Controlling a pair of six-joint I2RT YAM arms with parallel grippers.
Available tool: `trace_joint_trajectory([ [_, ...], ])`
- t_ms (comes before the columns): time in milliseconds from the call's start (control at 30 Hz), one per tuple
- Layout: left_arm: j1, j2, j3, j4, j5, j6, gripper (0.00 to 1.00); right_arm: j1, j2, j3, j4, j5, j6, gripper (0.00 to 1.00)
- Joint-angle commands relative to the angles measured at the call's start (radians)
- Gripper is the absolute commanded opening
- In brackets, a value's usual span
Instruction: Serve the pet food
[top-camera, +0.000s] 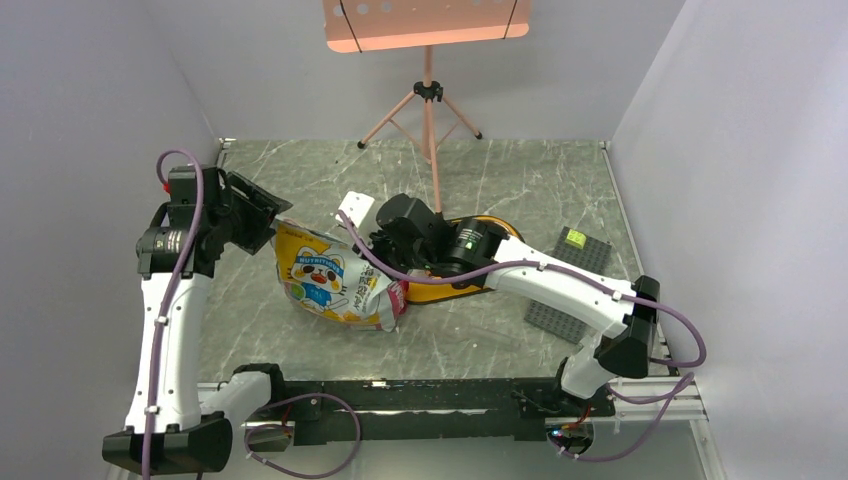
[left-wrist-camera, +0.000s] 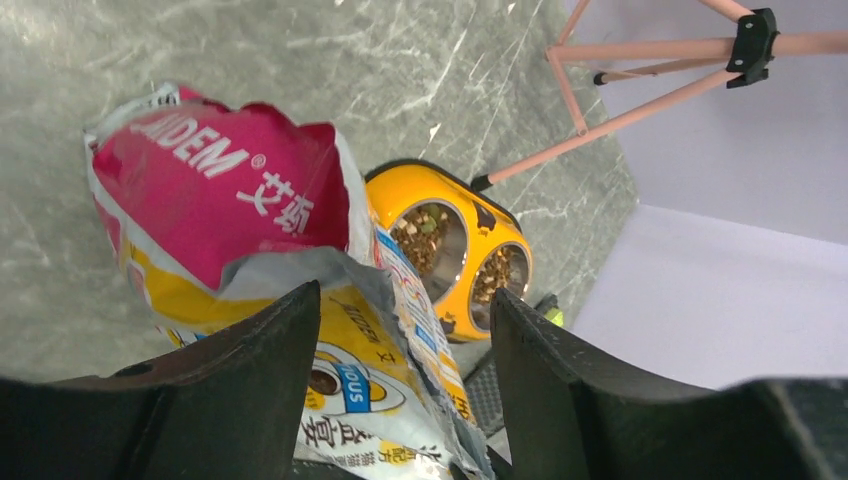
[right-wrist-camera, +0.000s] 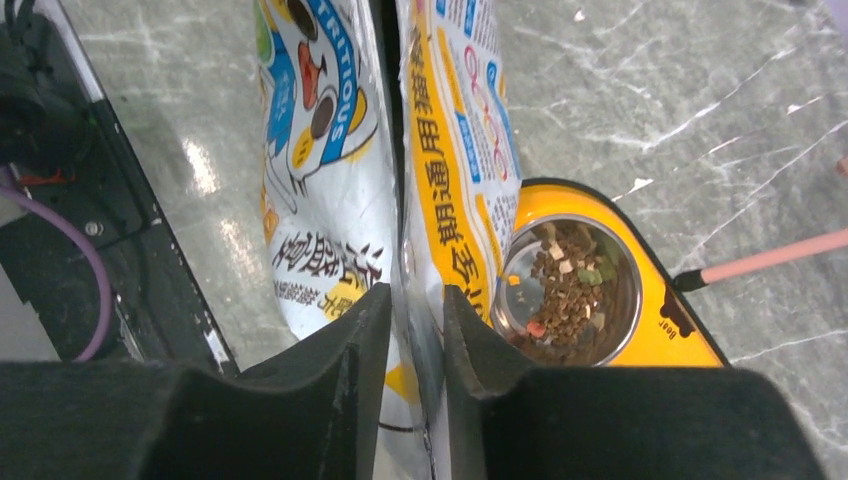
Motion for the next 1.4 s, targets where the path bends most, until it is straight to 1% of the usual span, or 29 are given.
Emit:
trace_joint_trajectory([
  [0, -0.004, -0.077, -0.040, 0.220, -0.041, 0.227, 0.66, 0.002, -0.071, -0.034, -0.020, -0.081, -0.015, 0.32],
  [67, -0.020, -0.122, -0.062, 0.284, -0.074, 0.324, 0.68, 0.002, -0.074, -0.037, -0.025, -0.128, -0.024, 0.36],
  [133, -0.027, -0.154, -0.075, 0.330, -0.069, 0.434, 0.66, 0.002, -0.064, -0.025, -0.044, -0.158, -0.032, 0.38],
  [167, -0.028, -0.154, -0.071, 0.317, -0.067, 0.472, 0.65, 0.002, -0.054, -0.012, -0.053, -0.164, -0.034, 0.38],
  [233, -0.028, -0.121, -0.027, 0.231, -0.069, 0.507, 0.67, 0.002, -0.051, -0.006, -0.054, -0.161, -0.034, 0.38],
  [333, -0.028, -0.061, 0.055, 0.062, -0.120, 0.408, 0.68, 0.002, -0.057, -0.001, -0.047, -0.144, -0.041, 0.41],
  [400, -0.028, -0.040, 0.077, 0.012, -0.125, 0.346, 0.64, 0.002, -0.050, 0.012, -0.051, -0.138, -0.049, 0.43],
  [433, -0.028, -0.028, 0.088, -0.010, -0.154, 0.318, 0.64, 0.001, -0.046, 0.021, -0.056, -0.137, -0.052, 0.43],
  [567, -0.027, 0.017, 0.129, -0.079, -0.210, 0.253, 0.59, 0.002, -0.028, 0.045, -0.068, -0.127, -0.058, 0.43],
  [700, -0.040, 0.024, 0.111, -0.112, -0.202, 0.164, 0.60, 0.003, -0.021, 0.059, -0.066, -0.097, -0.054, 0.44],
  [800, -0.054, 0.009, 0.051, -0.061, -0.160, 0.132, 0.57, 0.003, -0.017, 0.070, -0.076, -0.096, -0.053, 0.41],
  [900, -0.055, 0.022, 0.039, -0.033, -0.155, 0.124, 0.50, 0.006, -0.025, 0.057, -0.089, -0.070, -0.055, 0.40],
  [967, -0.055, 0.036, 0.058, -0.014, -0.151, 0.129, 0.44, 0.012, -0.037, 0.035, -0.095, -0.051, -0.058, 0.42],
  [1033, -0.054, 0.048, 0.083, 0.002, -0.151, 0.141, 0.36, 0.013, -0.044, 0.016, -0.082, -0.042, -0.061, 0.48],
  [1100, -0.055, 0.053, 0.100, 0.007, -0.147, 0.142, 0.32, 0.012, -0.034, 0.021, -0.067, -0.046, -0.065, 0.54],
  [1133, -0.055, 0.052, 0.102, 0.010, -0.143, 0.141, 0.28, 0.013, -0.018, 0.033, -0.045, -0.050, -0.063, 0.56],
  [1200, -0.054, 0.040, 0.093, 0.015, -0.140, 0.140, 0.19, 0.013, 0.033, 0.075, -0.010, -0.050, -0.055, 0.58],
  [1267, -0.054, 0.026, 0.078, 0.023, -0.137, 0.143, 0.01, 0.010, 0.111, 0.159, 0.021, -0.018, -0.016, 0.58],
  [1300, -0.055, 0.024, 0.076, 0.028, -0.130, 0.151, 0.00, 0.003, 0.141, 0.202, 0.032, -0.018, 0.023, 0.58],
  [1367, -0.054, 0.032, 0.095, 0.027, -0.102, 0.177, 0.00, -0.016, 0.209, 0.291, 0.028, -0.082, 0.058, 0.56],
])
